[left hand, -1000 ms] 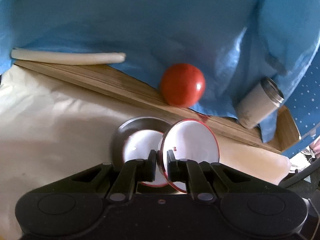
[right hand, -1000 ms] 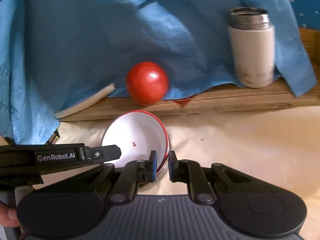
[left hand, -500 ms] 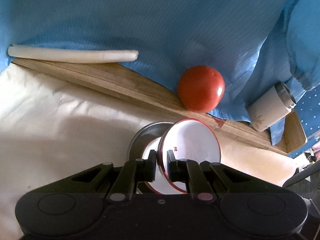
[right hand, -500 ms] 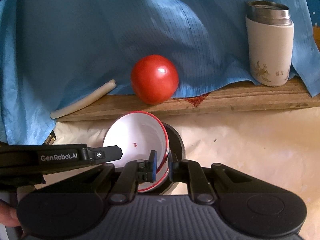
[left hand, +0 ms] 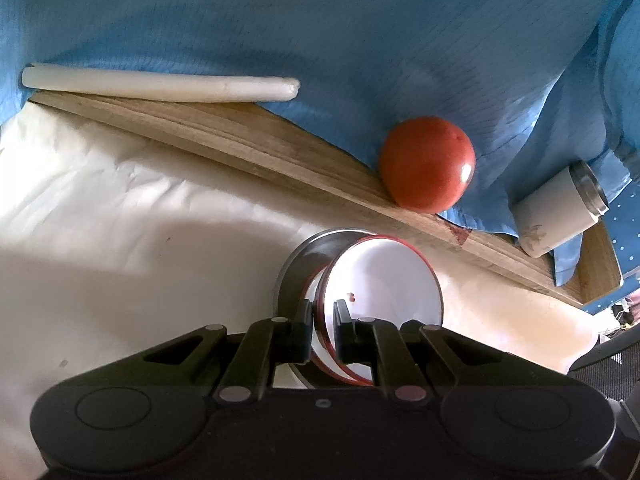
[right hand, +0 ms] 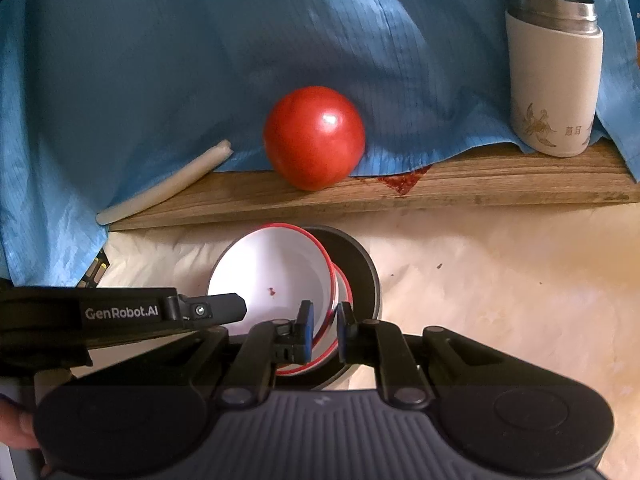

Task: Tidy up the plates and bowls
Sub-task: 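Lift the second white bowl with both grippers and lower it into the bowl stack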

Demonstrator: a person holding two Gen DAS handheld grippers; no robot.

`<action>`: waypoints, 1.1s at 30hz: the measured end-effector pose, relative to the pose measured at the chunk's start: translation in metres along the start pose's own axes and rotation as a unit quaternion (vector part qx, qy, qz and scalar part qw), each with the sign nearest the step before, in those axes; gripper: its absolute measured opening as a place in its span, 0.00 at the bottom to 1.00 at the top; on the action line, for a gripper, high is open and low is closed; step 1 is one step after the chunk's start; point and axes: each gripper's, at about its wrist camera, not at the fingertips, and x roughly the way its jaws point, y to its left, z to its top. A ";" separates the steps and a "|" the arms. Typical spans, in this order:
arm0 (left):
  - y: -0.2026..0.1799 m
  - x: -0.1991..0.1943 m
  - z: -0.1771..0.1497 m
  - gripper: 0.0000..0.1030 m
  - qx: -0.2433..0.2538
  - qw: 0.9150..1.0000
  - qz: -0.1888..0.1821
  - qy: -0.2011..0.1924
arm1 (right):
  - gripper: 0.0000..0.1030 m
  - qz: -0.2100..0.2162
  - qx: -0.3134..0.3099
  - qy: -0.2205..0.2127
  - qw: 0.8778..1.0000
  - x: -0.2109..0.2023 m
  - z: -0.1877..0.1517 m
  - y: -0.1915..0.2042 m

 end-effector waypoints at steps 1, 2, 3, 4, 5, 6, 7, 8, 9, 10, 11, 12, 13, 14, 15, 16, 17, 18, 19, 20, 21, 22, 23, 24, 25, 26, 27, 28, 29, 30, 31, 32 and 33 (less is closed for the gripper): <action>0.000 0.000 0.000 0.10 0.000 1.000 0.001 0.001 | 0.13 0.000 0.000 0.000 1.000 0.000 0.000 0.000; 0.000 0.001 0.000 0.10 -0.001 1.000 0.001 0.002 | 0.13 0.000 0.001 0.000 1.000 0.000 0.000 0.000; 0.000 0.001 0.000 0.10 -0.001 1.000 0.002 0.004 | 0.13 0.000 0.000 0.000 1.000 0.000 0.000 0.000; 0.000 0.001 -0.001 0.10 -0.001 1.000 0.002 0.005 | 0.13 0.000 0.000 0.001 1.000 0.000 0.000 0.000; 0.000 0.001 0.000 0.10 -0.001 1.000 0.003 0.005 | 0.13 0.000 0.000 0.001 1.000 0.000 0.000 0.000; 0.000 0.002 -0.001 0.10 -0.001 1.000 0.003 0.005 | 0.13 -0.001 0.000 0.001 1.000 0.000 0.000 0.000; 0.000 0.002 -0.001 0.10 -0.001 1.000 0.003 0.005 | 0.13 -0.001 0.000 0.002 1.000 0.000 0.000 0.001; 0.000 0.002 -0.001 0.10 0.000 1.000 0.003 0.006 | 0.13 -0.002 -0.001 0.003 1.000 0.001 0.001 0.001; 0.000 0.002 0.000 0.10 -0.001 1.000 0.003 0.006 | 0.13 -0.003 -0.002 0.003 1.000 0.001 0.001 0.001; 0.000 0.002 0.000 0.10 -0.001 1.000 0.004 0.007 | 0.13 -0.003 -0.003 0.004 1.000 0.001 0.002 0.002; 0.000 0.002 0.000 0.10 -0.001 1.000 0.004 0.007 | 0.13 -0.004 -0.004 0.004 1.000 0.001 0.002 0.002; 0.000 0.002 0.000 0.10 -0.001 1.000 0.004 0.007 | 0.14 -0.004 -0.006 0.005 1.000 0.002 0.002 0.002; 0.000 0.002 0.000 0.10 -0.001 1.000 0.005 0.008 | 0.14 -0.005 -0.007 0.006 1.000 0.002 0.002 0.003; 0.000 0.002 0.000 0.10 -0.001 1.000 0.005 0.008 | 0.14 -0.006 -0.009 0.006 1.000 0.002 0.002 0.003; 0.000 0.002 -0.001 0.10 -0.001 1.000 0.005 0.008 | 0.15 -0.007 -0.010 0.007 1.000 0.002 0.002 0.004; 0.000 0.002 -0.001 0.10 -0.001 1.000 0.005 0.009 | 0.16 -0.009 -0.012 0.008 1.000 0.002 0.003 0.005; 0.000 0.003 0.000 0.10 0.000 1.000 0.005 0.009 | 0.17 -0.011 -0.014 0.009 1.000 0.003 0.003 0.006; 0.000 0.003 -0.001 0.10 0.000 1.000 0.005 0.009 | 0.17 -0.013 -0.015 0.010 1.000 0.003 0.003 0.006; 0.000 0.003 0.000 0.10 0.000 1.000 0.006 0.009 | 0.17 -0.015 -0.015 0.010 1.000 0.003 0.003 0.006; -0.001 0.003 -0.001 0.10 0.001 1.000 0.006 0.010 | 0.17 -0.015 -0.015 0.011 1.000 0.004 0.003 0.006; -0.001 0.003 -0.001 0.10 0.001 1.000 0.007 0.010 | 0.18 -0.016 -0.014 0.014 1.000 0.004 0.003 0.005; -0.001 0.003 0.000 0.11 0.001 1.000 0.009 0.009 | 0.18 -0.015 -0.013 0.014 1.000 0.004 0.003 0.005; -0.001 0.003 0.000 0.11 0.001 1.000 0.012 0.010 | 0.18 -0.014 -0.014 0.013 1.000 0.004 0.003 0.005; 0.000 0.003 0.000 0.11 -0.001 1.000 0.011 0.010 | 0.18 -0.013 -0.017 0.012 1.000 0.004 0.003 0.005; -0.001 0.003 0.000 0.11 0.000 1.000 0.011 0.010 | 0.18 -0.013 -0.018 0.013 1.000 0.004 0.003 0.006; -0.001 0.003 0.000 0.11 0.000 1.000 0.011 0.010 | 0.18 -0.014 -0.019 0.013 1.000 0.005 0.003 0.006; 0.000 0.003 0.000 0.11 0.000 1.000 0.011 0.010 | 0.18 -0.013 -0.018 0.013 1.000 0.005 0.004 0.006; -0.001 0.003 0.001 0.11 -0.001 1.000 0.011 0.010 | 0.18 -0.013 -0.018 0.013 1.000 0.005 0.003 0.006; -0.001 0.003 0.001 0.11 -0.001 1.000 0.011 0.010 | 0.18 -0.013 -0.018 0.013 1.000 0.005 0.004 0.006; -0.001 0.003 0.001 0.11 -0.001 1.000 0.011 0.010 | 0.18 -0.013 -0.018 0.013 1.000 0.005 0.004 0.006; -0.001 0.003 0.001 0.11 0.000 1.000 0.011 0.010 | 0.18 -0.014 -0.019 0.013 1.000 0.005 0.003 0.006; -0.001 0.003 0.001 0.11 0.000 1.000 0.011 0.010 | 0.18 -0.014 -0.019 0.013 1.000 0.005 0.004 0.006; -0.001 0.003 0.001 0.11 -0.001 1.000 0.011 0.010 | 0.18 -0.014 -0.020 0.012 1.000 0.005 0.003 0.006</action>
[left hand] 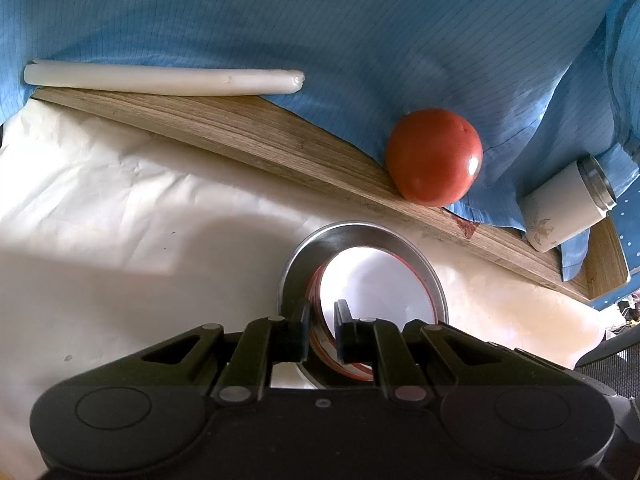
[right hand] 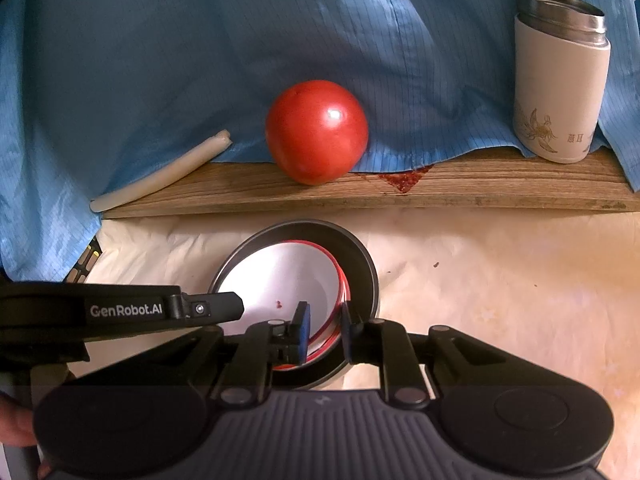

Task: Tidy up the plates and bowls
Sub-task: 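Lift the second white bowl with both grippers and lower it into the bowl stack, then open both grippers and release the second white bowl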

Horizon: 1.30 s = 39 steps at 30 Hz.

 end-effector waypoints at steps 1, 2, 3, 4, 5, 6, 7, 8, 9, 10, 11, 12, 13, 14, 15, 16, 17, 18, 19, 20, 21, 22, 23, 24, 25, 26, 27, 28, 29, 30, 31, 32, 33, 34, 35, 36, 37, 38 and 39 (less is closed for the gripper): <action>0.000 0.000 0.000 0.11 0.000 1.000 0.000 0.000 | 0.19 0.000 0.000 0.000 1.000 0.000 0.000 0.000; 0.000 0.000 0.000 0.11 0.000 1.000 0.000 0.000 | 0.19 0.000 0.000 0.000 1.000 0.000 0.000 0.000; 0.000 0.000 0.000 0.12 0.000 1.000 0.000 0.000 | 0.19 0.000 -0.001 0.000 1.000 0.000 0.000 0.000; 0.000 0.000 0.000 0.12 0.000 1.000 0.000 0.000 | 0.19 0.000 -0.002 0.000 1.000 0.000 0.000 0.000; 0.000 0.000 0.000 0.12 0.000 1.000 0.000 0.000 | 0.20 0.000 -0.002 0.000 1.000 0.000 -0.001 0.000; 0.000 0.000 0.000 0.14 0.000 1.000 0.000 0.000 | 0.20 0.001 -0.002 0.000 1.000 -0.001 -0.001 0.000; 0.000 0.001 0.000 0.14 -0.001 1.000 0.000 0.001 | 0.20 0.001 -0.002 0.000 1.000 0.000 0.000 0.000; 0.001 0.001 0.000 0.14 -0.002 1.000 0.000 0.002 | 0.21 0.001 -0.002 0.000 1.000 -0.001 -0.001 0.000; 0.001 0.000 0.000 0.14 -0.002 1.000 0.000 0.002 | 0.22 0.001 -0.003 0.000 1.000 0.000 0.000 0.000; 0.001 0.000 0.000 0.15 -0.002 1.000 0.000 0.001 | 0.22 0.002 -0.003 0.000 1.000 0.000 -0.001 0.000; 0.001 0.000 -0.001 0.15 -0.002 1.000 0.000 0.001 | 0.23 0.002 -0.003 0.001 1.000 0.000 -0.001 0.000; 0.001 0.000 -0.001 0.16 -0.002 1.000 0.000 0.000 | 0.23 0.002 -0.003 0.000 1.000 0.000 0.000 0.000; 0.001 0.000 -0.001 0.16 -0.002 1.000 0.000 0.000 | 0.23 0.002 -0.003 0.000 1.000 -0.001 0.000 0.000; 0.001 -0.001 -0.001 0.16 -0.003 1.000 0.000 -0.001 | 0.23 0.002 -0.003 -0.001 1.000 -0.001 0.000 0.000; 0.001 -0.001 -0.001 0.17 -0.003 1.000 0.000 -0.001 | 0.23 0.001 -0.004 -0.002 1.000 -0.001 0.000 0.000; 0.001 -0.001 0.000 0.17 -0.003 1.000 0.000 -0.002 | 0.23 0.001 -0.004 -0.002 1.000 -0.002 0.000 0.000; 0.001 -0.001 0.000 0.17 -0.003 1.000 0.001 -0.003 | 0.25 -0.001 -0.006 -0.003 1.000 -0.002 0.000 0.000; 0.001 -0.002 0.000 0.17 -0.003 1.000 0.001 -0.004 | 0.27 -0.002 -0.007 -0.005 1.000 -0.003 0.000 0.001; 0.001 -0.003 0.000 0.18 -0.003 1.000 0.001 -0.005 | 0.28 -0.004 -0.008 -0.007 1.000 -0.005 0.000 0.001; 0.001 -0.004 0.000 0.18 -0.003 1.000 0.001 -0.007 | 0.30 -0.005 -0.009 -0.009 1.000 -0.006 0.000 0.001; 0.002 -0.005 0.000 0.18 -0.003 1.000 0.002 -0.009 | 0.31 -0.005 -0.009 -0.011 1.000 -0.006 -0.001 0.001; 0.002 -0.006 0.000 0.18 -0.004 1.000 0.002 -0.011 | 0.32 -0.005 -0.009 -0.012 1.000 -0.007 0.000 0.000; 0.002 -0.007 0.000 0.18 -0.004 1.000 0.002 -0.013 | 0.34 -0.005 -0.010 -0.013 1.000 -0.008 0.000 0.000; 0.002 -0.008 0.000 0.19 -0.005 1.000 0.002 -0.014 | 0.37 -0.005 -0.011 -0.014 1.000 -0.009 0.000 0.000; 0.003 -0.009 0.000 0.21 -0.005 1.000 0.003 -0.015 | 0.39 -0.005 -0.012 -0.016 1.000 -0.009 0.000 0.000; 0.003 -0.009 0.000 0.22 -0.006 1.000 0.003 -0.016 | 0.41 -0.006 -0.013 -0.018 1.000 -0.010 0.000 0.000; 0.003 -0.010 0.000 0.23 -0.007 1.000 0.003 -0.017 | 0.43 -0.007 -0.014 -0.019 1.000 -0.011 0.000 0.000; 0.003 -0.011 0.000 0.24 -0.008 1.000 0.003 -0.018 | 0.43 -0.008 -0.014 -0.020 1.000 -0.012 0.000 0.000; 0.004 -0.012 0.000 0.25 -0.009 1.000 0.004 -0.020 | 0.45 -0.010 -0.014 -0.022 1.000 -0.013 0.000 -0.001; 0.004 -0.014 -0.001 0.27 -0.010 1.000 0.004 -0.022 | 0.47 -0.010 -0.015 -0.023 1.000 -0.014 0.000 -0.001; 0.005 -0.015 -0.001 0.28 -0.010 1.000 0.004 -0.024 | 0.48 -0.011 -0.016 -0.024 1.000 -0.015 0.000 -0.002; 0.005 -0.016 -0.002 0.29 -0.011 1.000 0.003 -0.027 | 0.51 -0.011 -0.016 -0.026 0.999 -0.016 0.000 -0.002; 0.005 -0.017 -0.002 0.31 -0.012 0.999 0.002 -0.030 | 0.53 -0.012 -0.016 -0.028 0.999 -0.018 -0.001 -0.002; 0.005 -0.018 -0.003 0.33 -0.012 0.999 0.002 -0.034 | 0.54 -0.012 -0.017 -0.030 0.999 -0.019 -0.001 -0.002; 0.006 -0.019 -0.003 0.34 -0.011 0.999 0.001 -0.037 | 0.57 -0.012 -0.018 -0.032 0.999 -0.021 -0.001 -0.003; 0.006 -0.021 -0.004 0.37 -0.011 0.999 0.001 -0.040 | 0.61 -0.012 -0.019 -0.033 0.999 -0.022 -0.001 -0.003; 0.005 -0.022 -0.004 0.41 -0.009 0.999 0.001 -0.044 | 0.62 -0.013 -0.019 -0.036 0.999 -0.023 -0.002 -0.003; 0.005 -0.024 -0.005 0.43 -0.007 0.999 0.002 -0.048 | 0.66 -0.014 -0.020 -0.038 0.999 -0.025 -0.002 -0.004; 0.005 -0.026 -0.006 0.47 -0.005 0.999 0.001 -0.054 | 0.72 -0.016 -0.020 -0.042 0.999 -0.026 -0.002 -0.004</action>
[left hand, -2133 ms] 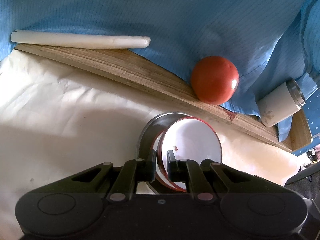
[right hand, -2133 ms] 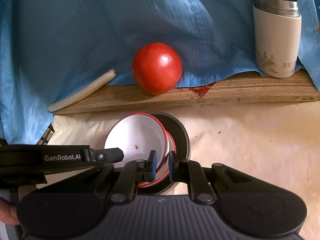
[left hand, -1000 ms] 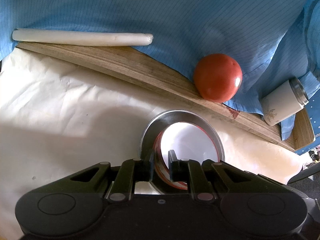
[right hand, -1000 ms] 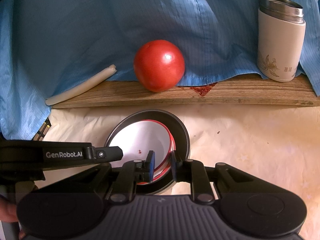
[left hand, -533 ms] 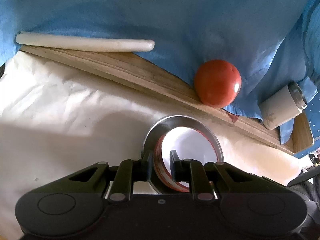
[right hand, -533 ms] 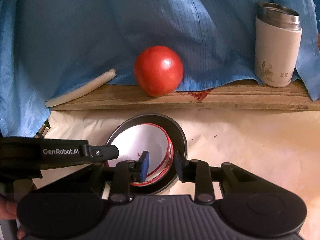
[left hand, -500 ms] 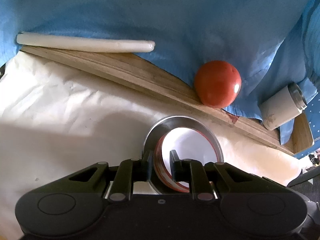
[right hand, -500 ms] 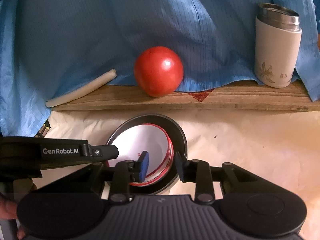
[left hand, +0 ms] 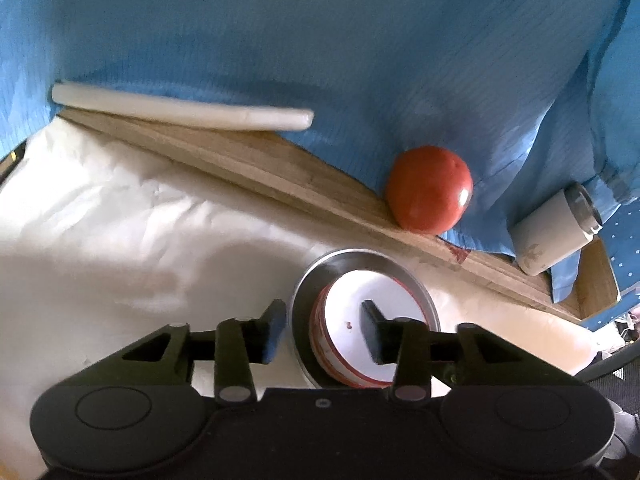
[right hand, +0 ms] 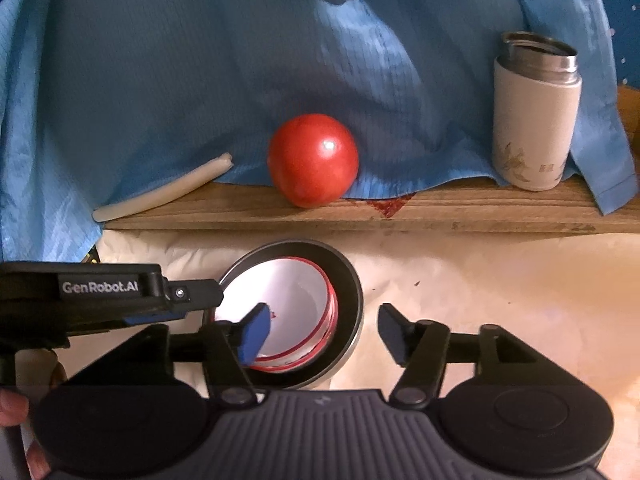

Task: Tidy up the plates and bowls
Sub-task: 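Open both grippers and release the second white bowl, then withdraw both grippers up from the bowl stack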

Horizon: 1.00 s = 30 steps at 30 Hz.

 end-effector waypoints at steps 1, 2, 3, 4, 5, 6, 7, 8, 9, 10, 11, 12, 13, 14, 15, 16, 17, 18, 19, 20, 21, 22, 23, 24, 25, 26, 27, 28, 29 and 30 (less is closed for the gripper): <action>0.000 -0.002 0.000 0.52 0.001 1.000 0.000 -0.006 | 0.74 -0.002 0.000 -0.004 1.000 -0.002 0.000 -0.001; 0.000 -0.004 0.000 0.54 0.003 1.000 0.000 -0.012 | 0.79 -0.004 0.001 -0.009 1.000 -0.004 0.000 -0.002; 0.001 -0.007 0.001 0.57 0.004 1.000 0.001 -0.019 | 0.83 -0.005 0.002 -0.013 1.000 -0.007 -0.001 -0.003; 0.001 -0.010 0.002 0.59 0.005 1.000 0.003 -0.026 | 0.84 -0.007 0.003 -0.017 1.000 -0.009 -0.001 -0.004; 0.001 -0.012 0.002 0.61 0.007 0.999 0.005 -0.033 | 0.87 -0.010 0.004 -0.020 1.000 -0.011 -0.001 -0.006; 0.002 -0.014 0.003 0.67 0.008 0.999 0.007 -0.040 | 0.90 -0.012 0.006 -0.022 1.000 -0.012 -0.001 -0.007; 0.003 -0.016 0.003 0.74 0.009 0.999 0.008 -0.045 | 0.92 -0.015 0.008 -0.024 1.000 -0.014 -0.001 -0.009; 0.005 -0.018 0.003 0.78 0.008 0.999 0.008 -0.049 | 0.95 -0.018 0.010 -0.025 0.999 -0.015 -0.002 -0.010; 0.006 -0.019 0.003 0.82 0.007 0.999 0.006 -0.051 | 0.97 -0.022 0.012 -0.026 0.999 -0.016 -0.002 -0.012; 0.008 -0.020 0.003 0.84 0.003 0.999 0.004 -0.051 | 0.98 -0.026 0.015 -0.027 0.999 -0.018 -0.003 -0.013; 0.010 -0.020 0.002 0.86 -0.001 0.999 0.003 -0.051 | 0.99 -0.032 0.018 -0.027 0.999 -0.019 -0.004 -0.016; 0.011 -0.019 0.002 0.91 -0.003 0.999 0.004 -0.049 | 0.99 -0.037 0.021 -0.028 0.999 -0.020 -0.005 -0.018; 0.013 -0.019 0.001 0.95 -0.003 0.999 0.006 -0.047 | 0.99 -0.042 0.024 -0.028 0.998 -0.021 -0.006 -0.020; 0.015 -0.018 0.000 0.96 -0.004 0.999 0.009 -0.045 | 1.00 -0.049 0.026 -0.028 0.998 -0.021 -0.007 -0.022; 0.016 -0.018 -0.002 0.96 -0.005 0.999 0.011 -0.043 | 1.00 -0.054 0.028 -0.028 0.998 -0.022 -0.008 -0.024; 0.018 -0.017 -0.003 0.98 -0.005 0.999 0.013 -0.040 | 1.00 -0.060 0.029 -0.028 0.997 -0.022 -0.009 -0.026; 0.020 -0.017 -0.004 0.99 -0.005 0.999 0.015 -0.037 | 1.00 -0.066 0.031 -0.028 0.997 -0.023 -0.010 -0.028; 0.022 -0.016 -0.005 0.99 -0.004 0.999 0.017 -0.034 | 1.00 -0.071 0.034 -0.027 0.997 -0.024 -0.011 -0.031; 0.024 -0.015 -0.005 0.99 -0.002 0.999 0.021 -0.031 | 1.00 -0.076 0.037 -0.025 0.996 -0.024 -0.012 -0.033; 0.027 -0.015 -0.006 0.99 -0.001 0.999 0.024 -0.027 | 1.00 -0.082 0.040 -0.022 0.996 -0.023 -0.013 -0.036; 0.029 -0.014 -0.007 0.99 0.000 0.999 0.027 -0.023 | 1.00 -0.085 0.043 -0.019 0.995 -0.024 -0.014 -0.038; 0.032 -0.013 -0.008 0.99 0.002 0.999 0.030 -0.017 | 1.00 -0.088 0.047 -0.016 0.995 -0.024 -0.016 -0.040; 0.034 -0.011 -0.007 0.99 0.004 0.999 0.032 -0.006 | 1.00 -0.091 0.050 -0.012 0.995 -0.023 -0.017 -0.042; 0.037 -0.009 -0.007 0.99 0.006 0.999 0.033 0.006 | 1.00 -0.093 0.053 -0.009 0.994 -0.024 -0.019 -0.043; 0.039 -0.006 -0.006 0.99 0.007 0.999 0.035 0.018 | 1.00 -0.096 0.056 -0.004 0.994 -0.023 -0.020 -0.045; 0.041 -0.004 -0.006 0.99 0.008 0.999 0.037 0.029 | 1.00 -0.097 0.059 -0.001 0.993 -0.023 -0.021 -0.046; 0.042 -0.002 -0.006 0.99 0.008 0.998 0.039 0.038 | 1.00 -0.097 0.063 0.005 0.993 -0.021 -0.021 -0.048; 0.044 0.000 -0.005 0.99 0.007 0.998 0.042 0.050 | 1.00 -0.097 0.066 0.009 0.993 -0.020 -0.022 -0.049; 0.046 0.002 -0.004 0.99 0.004 0.997 0.044 0.061 | 1.00 -0.097 0.067 0.013 0.993 -0.021 -0.022 -0.049; 0.048 0.003 -0.003 0.99 0.003 0.997 0.046 0.068 | 1.00 -0.096 0.069 0.018 0.993 -0.020 -0.023 -0.049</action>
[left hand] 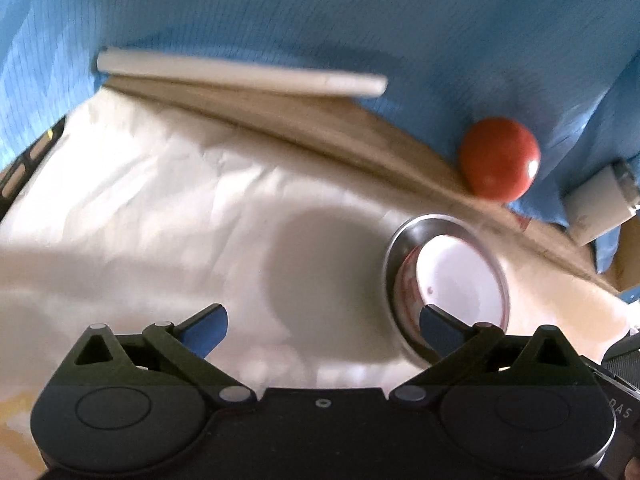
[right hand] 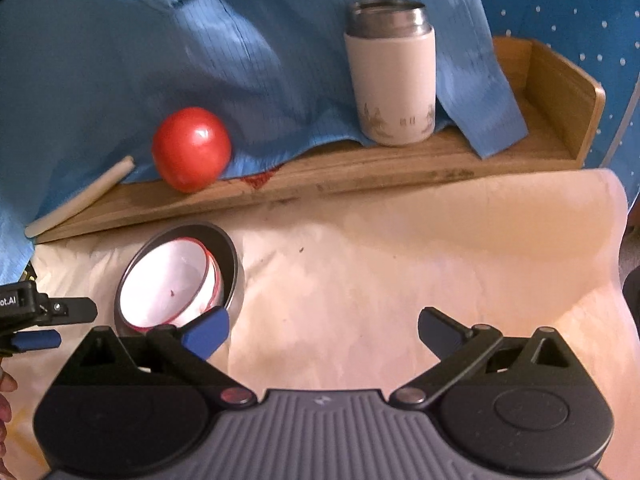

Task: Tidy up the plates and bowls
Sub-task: 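Withdraw both grippers up from the bowl stack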

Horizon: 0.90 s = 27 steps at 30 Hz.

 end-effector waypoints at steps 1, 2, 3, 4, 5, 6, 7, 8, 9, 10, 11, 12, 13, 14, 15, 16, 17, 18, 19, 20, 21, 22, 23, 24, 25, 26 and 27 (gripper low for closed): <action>0.001 0.001 0.002 0.99 -0.001 1.000 0.003 0.006 | 1.00 0.000 0.000 0.004 1.000 0.001 0.000 0.000; 0.002 0.002 0.003 0.99 0.001 1.000 0.009 0.010 | 1.00 0.001 0.000 0.008 1.000 0.003 0.000 0.000; 0.002 0.002 0.004 0.99 0.004 1.000 0.017 0.013 | 1.00 0.001 0.001 0.013 1.000 0.004 0.001 0.000; 0.002 0.002 0.005 0.99 0.008 1.000 0.026 0.016 | 1.00 0.001 0.001 0.017 1.000 0.005 0.001 0.000; 0.002 0.002 0.006 0.99 0.010 0.999 0.035 0.019 | 1.00 0.002 0.002 0.021 1.000 0.006 0.001 0.000; 0.002 0.002 0.007 0.99 0.012 0.999 0.041 0.021 | 1.00 0.002 0.003 0.026 1.000 0.008 0.002 0.000; 0.003 0.003 0.009 0.99 0.011 0.999 0.047 0.023 | 1.00 0.002 0.004 0.030 1.000 0.009 0.002 -0.001; 0.004 0.003 0.010 0.99 0.009 0.998 0.051 0.024 | 1.00 0.001 0.006 0.033 0.999 0.010 0.002 -0.001; 0.005 0.003 0.012 0.99 0.008 0.998 0.052 0.024 | 1.00 0.001 0.006 0.035 0.999 0.010 0.003 -0.001; 0.005 0.003 0.013 0.99 0.009 0.998 0.053 0.024 | 1.00 0.000 0.005 0.035 0.999 0.011 0.003 0.000; 0.006 0.002 0.014 0.99 0.011 0.998 0.054 0.024 | 1.00 -0.001 0.004 0.036 0.999 0.011 0.003 -0.001; 0.006 0.003 0.016 0.99 0.013 0.998 0.056 0.025 | 1.00 -0.002 0.003 0.037 0.999 0.011 0.004 0.000; 0.006 0.003 0.017 0.99 0.015 0.998 0.059 0.026 | 1.00 -0.003 0.002 0.038 0.999 0.011 0.004 0.000; 0.006 0.004 0.018 0.99 0.017 0.998 0.060 0.026 | 1.00 -0.003 0.001 0.039 0.999 0.011 0.004 0.000; 0.006 0.004 0.019 0.99 0.018 0.998 0.060 0.027 | 1.00 -0.004 -0.001 0.039 0.999 0.012 0.005 0.000; 0.006 0.004 0.020 0.99 0.019 0.998 0.061 0.027 | 1.00 -0.005 -0.002 0.040 0.999 0.012 0.006 0.000; 0.007 0.005 0.021 0.99 0.020 0.998 0.061 0.028 | 1.00 -0.007 -0.004 0.041 0.999 0.012 0.006 0.001; 0.007 0.006 0.022 0.99 0.021 0.998 0.061 0.028 | 1.00 -0.008 -0.005 0.041 0.999 0.012 0.007 0.000; 0.007 0.007 0.023 0.99 0.023 0.997 0.061 0.029 | 1.00 -0.009 -0.006 0.041 0.999 0.012 0.008 0.001; 0.008 0.008 0.024 0.99 0.024 0.997 0.061 0.030 | 1.00 -0.011 -0.008 0.042 0.999 0.013 0.009 0.002; 0.008 0.009 0.025 0.99 0.025 0.997 0.062 0.030 | 1.00 -0.012 -0.009 0.043 0.999 0.013 0.010 0.002; 0.008 0.009 0.026 0.99 0.026 0.997 0.063 0.030 | 1.00 -0.013 -0.010 0.044 0.999 0.014 0.010 0.003; 0.008 0.010 0.028 0.99 0.025 0.997 0.063 0.030 | 1.00 -0.013 -0.011 0.044 0.999 0.014 0.011 0.003; 0.008 0.010 0.029 0.99 0.025 0.997 0.062 0.029 | 1.00 -0.011 -0.011 0.042 0.999 0.014 0.012 0.004; 0.008 0.010 0.031 0.99 0.024 0.997 0.061 0.028 | 1.00 -0.008 -0.011 0.038 0.999 0.013 0.014 0.004; 0.008 0.010 0.033 0.99 0.022 0.998 0.058 0.027 | 1.00 -0.004 -0.012 0.032 0.999 0.012 0.015 0.005; 0.008 0.010 0.035 0.99 0.020 0.998 0.056 0.025 | 1.00 -0.001 -0.014 0.029 0.999 0.012 0.017 0.006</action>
